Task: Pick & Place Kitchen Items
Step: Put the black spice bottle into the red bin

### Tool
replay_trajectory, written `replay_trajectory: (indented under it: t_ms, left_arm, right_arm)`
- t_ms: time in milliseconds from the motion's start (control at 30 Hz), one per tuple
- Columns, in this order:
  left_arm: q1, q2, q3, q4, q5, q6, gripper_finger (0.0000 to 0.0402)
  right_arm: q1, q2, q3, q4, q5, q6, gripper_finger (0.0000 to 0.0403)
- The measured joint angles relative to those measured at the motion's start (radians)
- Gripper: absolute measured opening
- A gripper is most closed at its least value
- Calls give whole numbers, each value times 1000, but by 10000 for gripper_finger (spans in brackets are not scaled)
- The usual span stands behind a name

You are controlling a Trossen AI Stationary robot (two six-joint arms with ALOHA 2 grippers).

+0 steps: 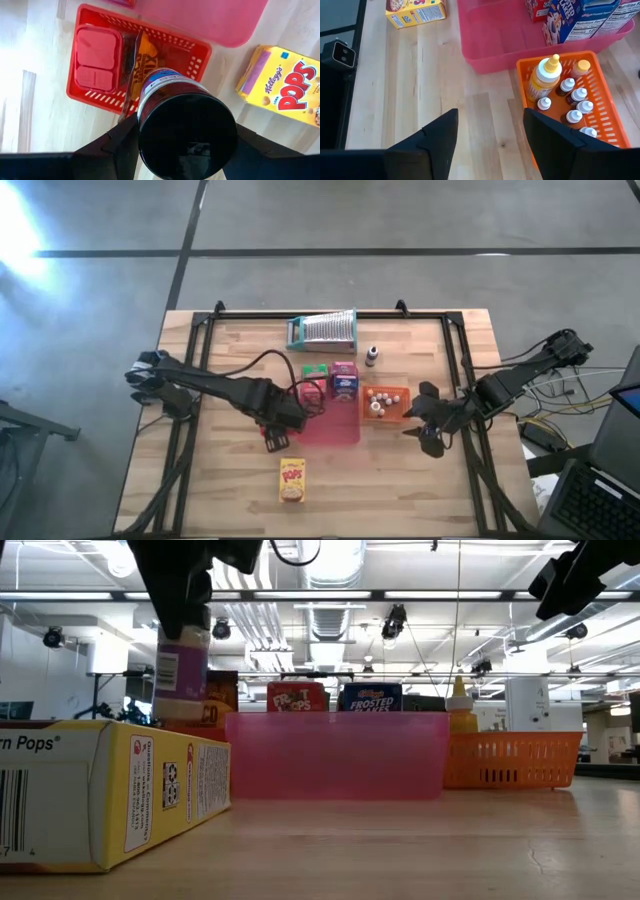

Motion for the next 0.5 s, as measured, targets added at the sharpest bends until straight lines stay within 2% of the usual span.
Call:
replay_trajectory:
  t_ms: [500]
  left_arm:
    - [1,-18,-115,37,14,-7,222]
  right_arm:
    - [0,-1,0,1,0,0,193]
